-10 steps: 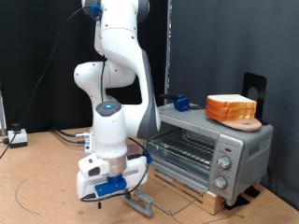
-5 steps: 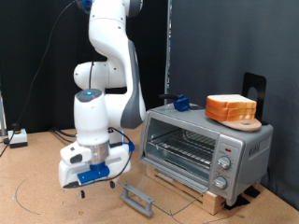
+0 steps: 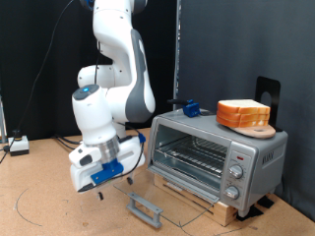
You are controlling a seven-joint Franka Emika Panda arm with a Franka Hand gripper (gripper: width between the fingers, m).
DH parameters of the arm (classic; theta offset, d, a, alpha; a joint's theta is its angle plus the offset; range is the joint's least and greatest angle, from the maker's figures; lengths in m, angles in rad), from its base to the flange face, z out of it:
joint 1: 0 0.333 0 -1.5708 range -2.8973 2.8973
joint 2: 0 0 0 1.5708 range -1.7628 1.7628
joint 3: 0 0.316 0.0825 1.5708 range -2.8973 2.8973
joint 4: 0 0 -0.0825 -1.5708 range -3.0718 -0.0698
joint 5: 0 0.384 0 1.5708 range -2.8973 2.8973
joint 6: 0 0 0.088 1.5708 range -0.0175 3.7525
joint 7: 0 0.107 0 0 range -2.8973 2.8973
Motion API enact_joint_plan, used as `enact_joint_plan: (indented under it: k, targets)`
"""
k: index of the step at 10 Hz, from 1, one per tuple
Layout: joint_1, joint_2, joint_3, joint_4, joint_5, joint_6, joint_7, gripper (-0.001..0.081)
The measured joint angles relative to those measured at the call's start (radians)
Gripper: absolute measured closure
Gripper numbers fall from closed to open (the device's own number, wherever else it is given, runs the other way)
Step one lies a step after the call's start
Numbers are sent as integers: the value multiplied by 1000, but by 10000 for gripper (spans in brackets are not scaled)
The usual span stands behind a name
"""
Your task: Make a piece of toast with the oven
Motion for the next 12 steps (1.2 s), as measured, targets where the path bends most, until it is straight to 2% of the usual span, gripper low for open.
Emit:
enact_joint_plan:
  k: [4,7,9,11,12]
  targets:
    - [-19,-136,-28,28,21,-313,-47,-3]
    - [-26,-231,-42,42,-2,-476,-49,-3]
    - [-30,-296,-43,45,-45,-546,-31,-3]
    - [-30,-367,-39,29,-99,-558,28,-3]
    - [-30,-362,-40,30,-96,-558,25,-3]
